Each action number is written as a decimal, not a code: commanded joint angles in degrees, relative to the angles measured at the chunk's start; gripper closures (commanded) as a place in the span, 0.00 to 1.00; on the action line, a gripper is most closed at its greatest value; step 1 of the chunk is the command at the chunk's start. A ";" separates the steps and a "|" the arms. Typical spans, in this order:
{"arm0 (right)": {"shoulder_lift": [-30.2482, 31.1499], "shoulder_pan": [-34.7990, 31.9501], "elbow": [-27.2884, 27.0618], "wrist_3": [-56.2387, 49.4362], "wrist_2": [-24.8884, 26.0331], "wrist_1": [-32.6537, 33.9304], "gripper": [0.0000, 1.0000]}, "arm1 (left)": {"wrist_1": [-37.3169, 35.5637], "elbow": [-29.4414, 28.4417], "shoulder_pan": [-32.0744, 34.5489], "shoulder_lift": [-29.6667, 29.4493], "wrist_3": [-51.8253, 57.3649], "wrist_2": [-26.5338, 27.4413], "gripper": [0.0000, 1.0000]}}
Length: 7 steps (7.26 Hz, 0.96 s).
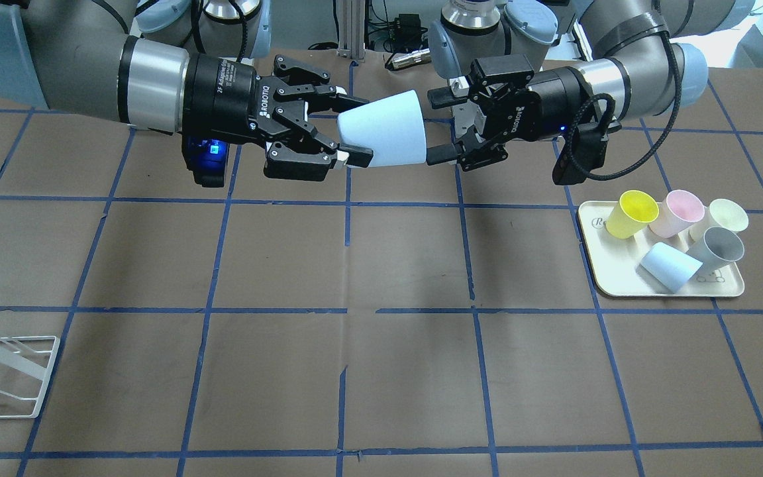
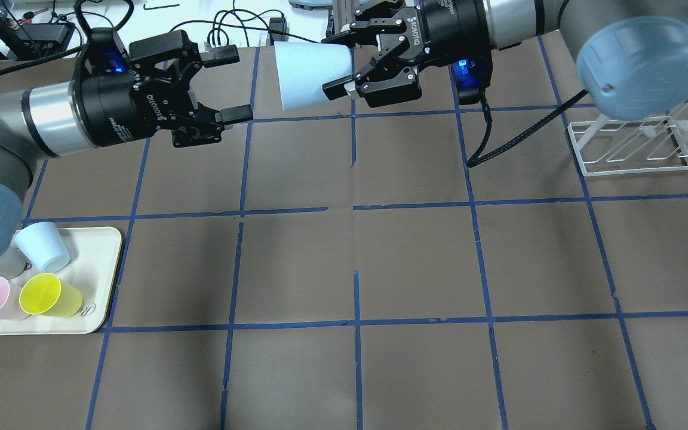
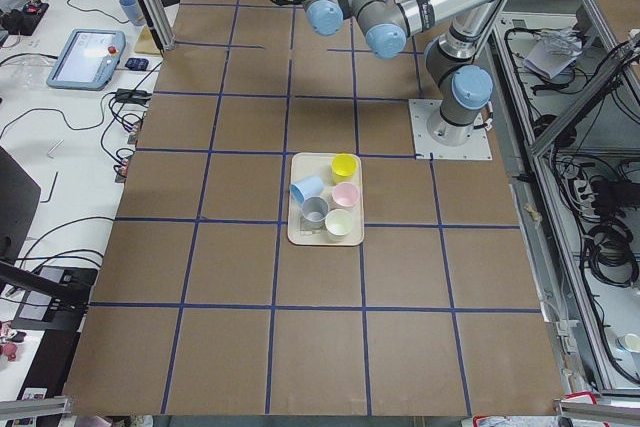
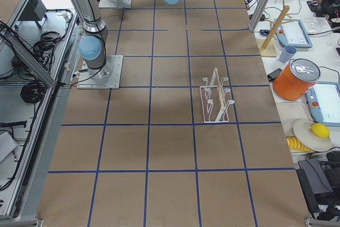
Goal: Transfer IKEA cup to right arm and place on rack
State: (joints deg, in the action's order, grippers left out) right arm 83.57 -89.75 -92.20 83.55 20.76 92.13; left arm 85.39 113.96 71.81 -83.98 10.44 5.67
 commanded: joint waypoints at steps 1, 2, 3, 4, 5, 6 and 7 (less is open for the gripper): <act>0.02 0.90 0.00 0.04 1.65 -0.72 1.00 | 0.13 -1.81 -4.73 0.22 -2.62 6.40 0.00; 0.02 1.68 0.00 -0.05 6.70 -0.55 1.00 | -0.04 -3.38 -7.10 0.39 -2.71 18.82 0.00; 0.02 2.56 0.09 -1.62 13.36 0.06 1.00 | 0.30 -6.96 -7.65 0.39 -2.97 28.25 0.00; 0.10 3.00 0.35 -5.72 20.39 0.07 1.00 | 0.57 -11.79 -7.31 -1.35 -4.54 40.88 0.00; 0.54 3.44 1.22 -8.46 26.38 0.15 1.00 | 1.35 -15.40 -6.78 -1.62 -4.90 49.01 0.00; 0.55 5.36 2.62 -13.97 29.22 -0.20 1.00 | 2.49 -17.09 -5.56 -1.37 -4.91 57.36 0.00; 0.63 6.95 4.03 -16.72 33.34 -0.72 1.00 | 2.33 -17.54 -2.50 -1.10 -4.64 66.84 0.00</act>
State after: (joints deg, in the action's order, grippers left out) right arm 84.09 -84.68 -89.77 71.09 49.12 91.90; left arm 87.39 97.89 66.61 -85.26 5.71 61.41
